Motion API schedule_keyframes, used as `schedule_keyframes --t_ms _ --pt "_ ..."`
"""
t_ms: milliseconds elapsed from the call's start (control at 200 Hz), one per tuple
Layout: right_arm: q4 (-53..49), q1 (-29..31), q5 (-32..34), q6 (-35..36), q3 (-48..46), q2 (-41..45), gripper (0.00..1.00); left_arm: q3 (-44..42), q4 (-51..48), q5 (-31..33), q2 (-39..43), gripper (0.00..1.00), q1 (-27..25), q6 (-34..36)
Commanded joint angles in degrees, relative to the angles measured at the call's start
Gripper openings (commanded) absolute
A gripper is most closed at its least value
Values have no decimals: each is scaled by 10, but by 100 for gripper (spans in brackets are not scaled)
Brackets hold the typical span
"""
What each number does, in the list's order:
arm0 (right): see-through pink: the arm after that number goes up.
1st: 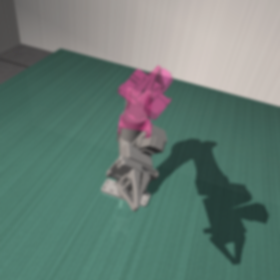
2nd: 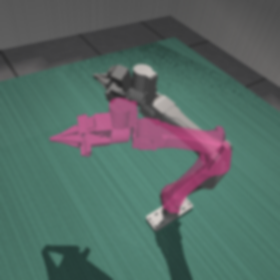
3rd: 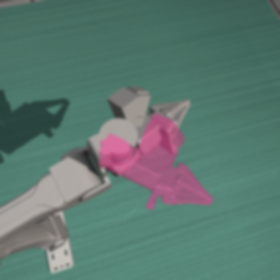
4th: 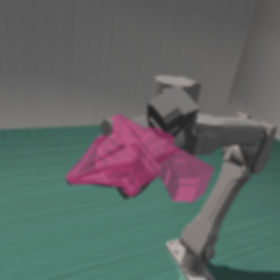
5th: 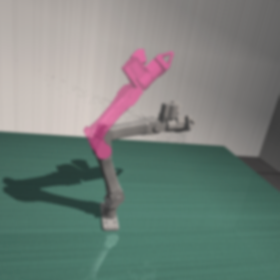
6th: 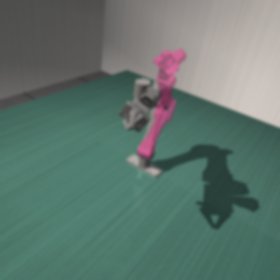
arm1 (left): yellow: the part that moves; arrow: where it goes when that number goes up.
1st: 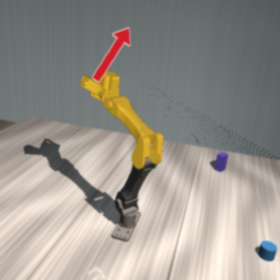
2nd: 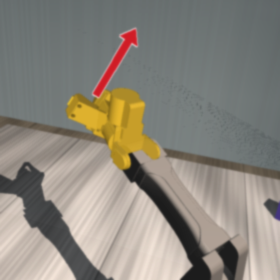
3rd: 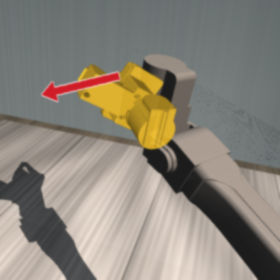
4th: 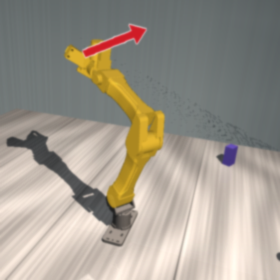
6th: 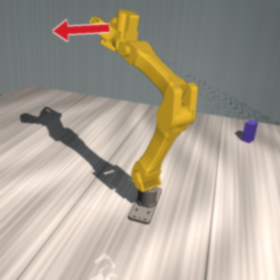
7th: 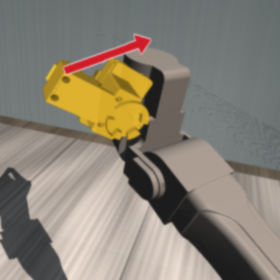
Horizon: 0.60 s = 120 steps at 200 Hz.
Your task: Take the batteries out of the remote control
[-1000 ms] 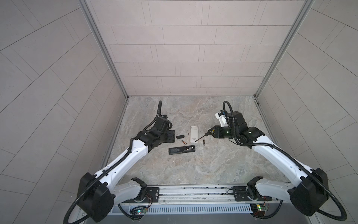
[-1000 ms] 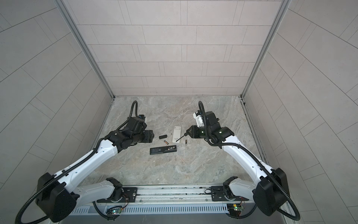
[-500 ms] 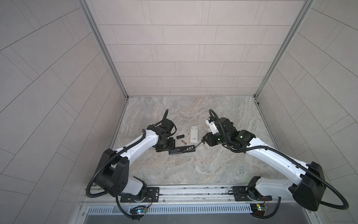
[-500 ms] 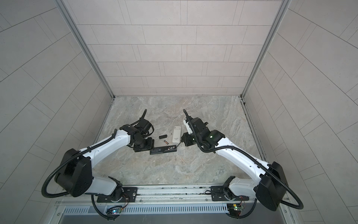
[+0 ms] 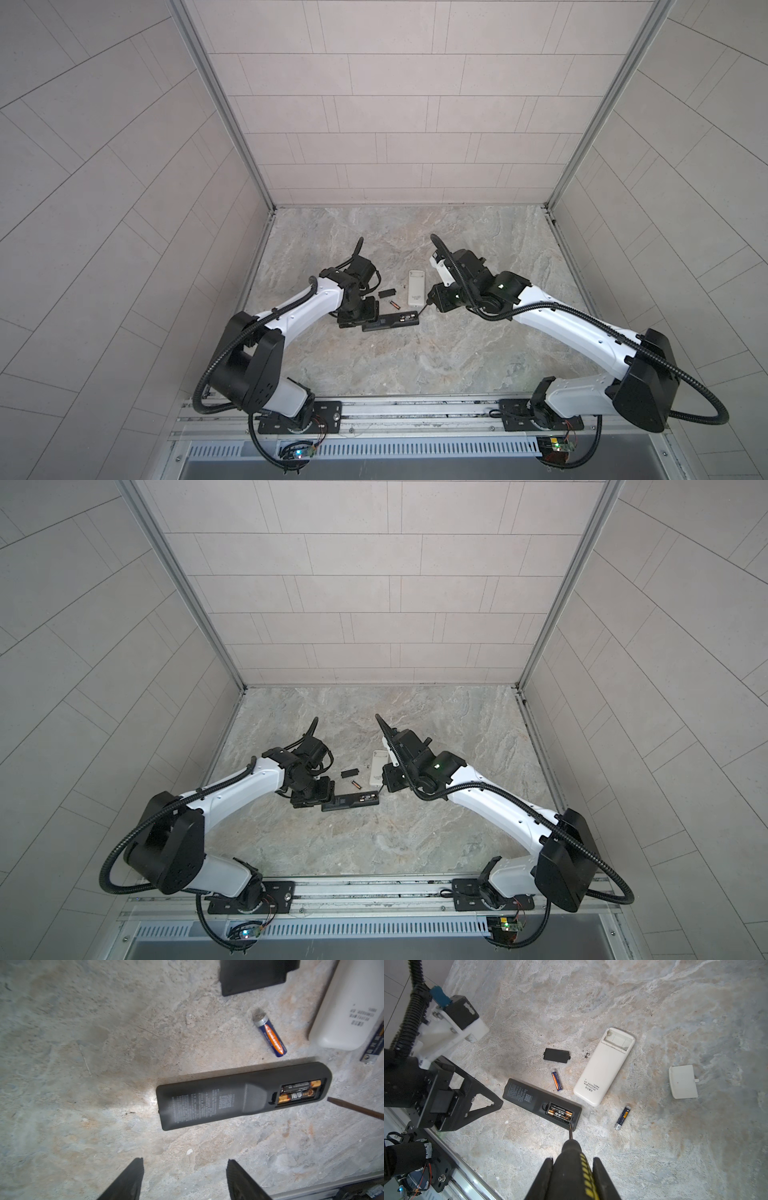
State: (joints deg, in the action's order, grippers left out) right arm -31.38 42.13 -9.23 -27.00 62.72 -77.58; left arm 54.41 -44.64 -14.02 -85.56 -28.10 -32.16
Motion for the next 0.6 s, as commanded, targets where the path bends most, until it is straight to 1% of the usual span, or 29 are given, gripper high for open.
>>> schedule_keyframes --t_ms 0,180,360,595 --pt "-10 7 13 -5 16 -12 7 0 2 -3 -20 71 3 2" --pt "-20 9 15 -9 32 -36 6 8 6 -5 -45 70 4 14" --pt "-36 12 32 -11 42 -48 6 13 15 -12 -57 69 5 23" --pt "-51 12 17 -27 54 -62 6 7 13 -2 -73 69 5 35"
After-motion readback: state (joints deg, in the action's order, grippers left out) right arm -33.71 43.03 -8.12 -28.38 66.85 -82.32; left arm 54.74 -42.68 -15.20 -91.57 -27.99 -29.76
